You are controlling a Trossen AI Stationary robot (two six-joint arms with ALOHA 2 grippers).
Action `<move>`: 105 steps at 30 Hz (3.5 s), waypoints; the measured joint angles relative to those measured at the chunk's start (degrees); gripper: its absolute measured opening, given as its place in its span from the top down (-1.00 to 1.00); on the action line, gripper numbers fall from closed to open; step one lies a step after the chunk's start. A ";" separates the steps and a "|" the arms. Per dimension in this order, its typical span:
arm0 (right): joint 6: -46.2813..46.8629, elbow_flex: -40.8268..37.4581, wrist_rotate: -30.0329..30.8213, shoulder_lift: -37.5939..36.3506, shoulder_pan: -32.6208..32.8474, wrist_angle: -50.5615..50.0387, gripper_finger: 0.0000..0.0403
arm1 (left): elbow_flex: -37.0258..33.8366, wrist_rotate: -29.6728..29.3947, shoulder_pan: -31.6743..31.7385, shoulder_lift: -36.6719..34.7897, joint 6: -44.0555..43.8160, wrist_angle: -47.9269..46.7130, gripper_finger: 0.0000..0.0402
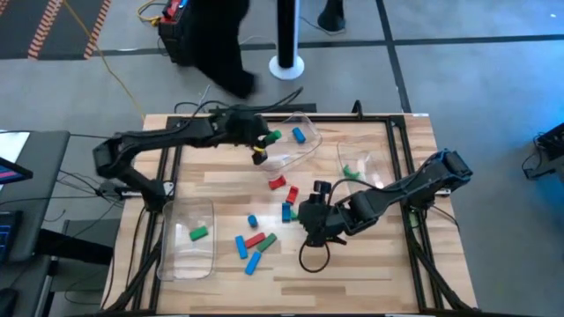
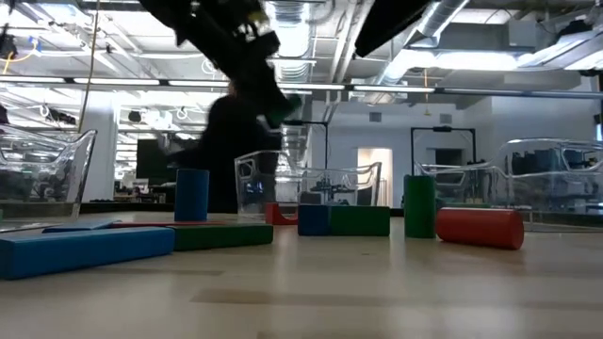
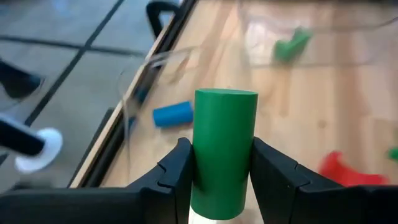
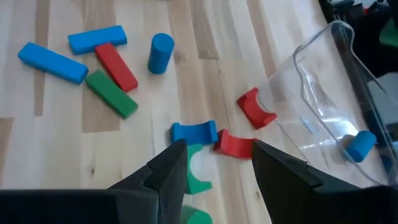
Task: Sort blocks by size
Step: Put the green cylinder block into the top transparent bin, then adjust the top transparent bin
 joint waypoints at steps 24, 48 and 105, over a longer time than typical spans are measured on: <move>3.45 -0.02 0.19 3.85 2.26 -2.00 -0.03 | 14.55 0.00 5.79 19.92 4.89 -19.42 0.32; 3.54 -0.02 0.21 3.85 2.28 -2.07 -0.03 | 14.44 5.86 5.39 17.31 7.45 -21.07 -0.06; 4.00 -0.02 0.26 3.79 3.84 -2.66 -0.03 | 13.41 -11.60 7.64 14.32 20.09 -30.68 -0.06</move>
